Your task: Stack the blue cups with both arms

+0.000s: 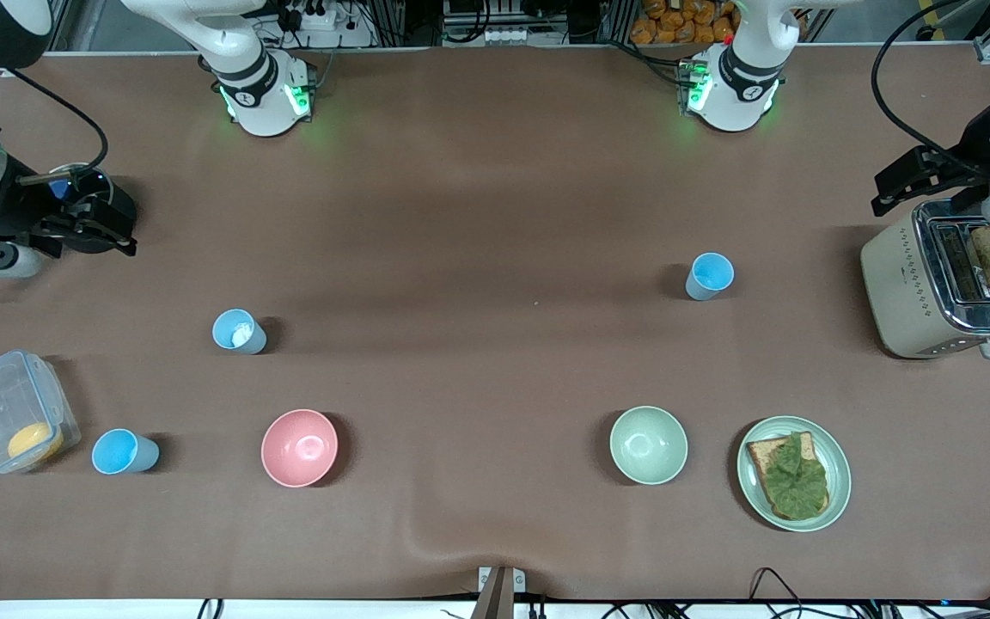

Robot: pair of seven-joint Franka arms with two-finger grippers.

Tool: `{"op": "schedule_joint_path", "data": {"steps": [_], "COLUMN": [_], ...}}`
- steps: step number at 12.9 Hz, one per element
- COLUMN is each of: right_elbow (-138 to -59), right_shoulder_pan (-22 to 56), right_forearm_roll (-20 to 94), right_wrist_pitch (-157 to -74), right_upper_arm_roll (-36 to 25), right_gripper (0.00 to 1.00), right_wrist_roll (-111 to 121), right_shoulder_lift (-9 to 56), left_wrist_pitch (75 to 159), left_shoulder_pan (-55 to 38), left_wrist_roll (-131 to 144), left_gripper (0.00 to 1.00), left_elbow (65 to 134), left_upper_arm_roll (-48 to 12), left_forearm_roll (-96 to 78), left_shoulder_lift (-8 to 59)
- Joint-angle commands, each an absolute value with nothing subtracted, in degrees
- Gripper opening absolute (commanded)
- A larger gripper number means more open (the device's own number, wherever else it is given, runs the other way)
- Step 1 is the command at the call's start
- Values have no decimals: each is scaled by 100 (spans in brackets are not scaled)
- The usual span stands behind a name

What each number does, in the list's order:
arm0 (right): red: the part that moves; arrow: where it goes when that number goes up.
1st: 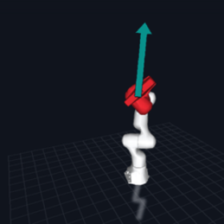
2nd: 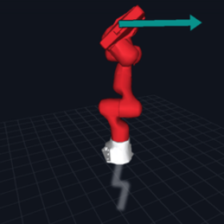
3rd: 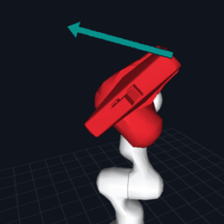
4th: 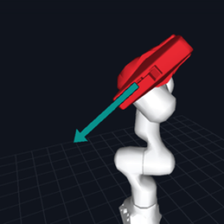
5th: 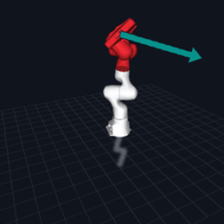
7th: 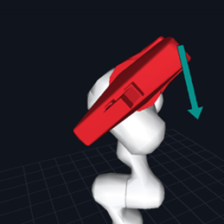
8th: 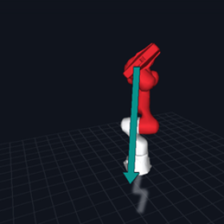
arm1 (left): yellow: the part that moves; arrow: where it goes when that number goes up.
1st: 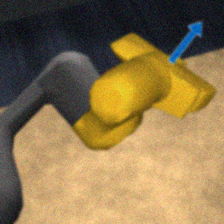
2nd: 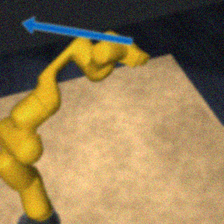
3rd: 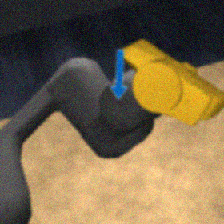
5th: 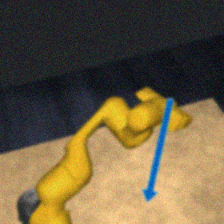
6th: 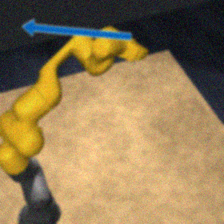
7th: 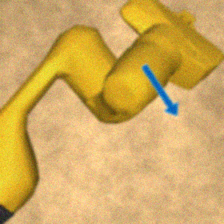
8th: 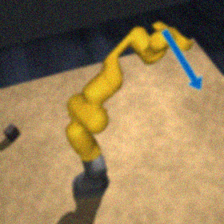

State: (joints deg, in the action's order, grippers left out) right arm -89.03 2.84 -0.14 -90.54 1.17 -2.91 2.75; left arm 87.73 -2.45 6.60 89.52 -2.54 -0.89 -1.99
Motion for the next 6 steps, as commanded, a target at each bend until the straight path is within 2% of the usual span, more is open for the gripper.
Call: {"op": "schedule_joint_path", "data": {"steps": [1,6], "right_elbow": [-8868,-8877], "right_shoulder_pan": [290,290], "right_forearm_roll": [-88,-79], "right_wrist_pitch": [-8982,-8982], "right_upper_arm_roll": [132,132], "right_gripper": [100,100], "right_wrist_roll": [-352,-352], "right_shoulder_lift": [220,220], "left_wrist_pitch": [8929,8965], "left_shoulder_pan": [-220,-246], "left_wrist_roll": [659,659], "left_gripper": [100,100], "left_elbow": [9114,9386], "left_upper_arm_roll": [-369,-404], "left_forearm_roll": [9,0], "left_shoulder_lift": [-281,-395]}}
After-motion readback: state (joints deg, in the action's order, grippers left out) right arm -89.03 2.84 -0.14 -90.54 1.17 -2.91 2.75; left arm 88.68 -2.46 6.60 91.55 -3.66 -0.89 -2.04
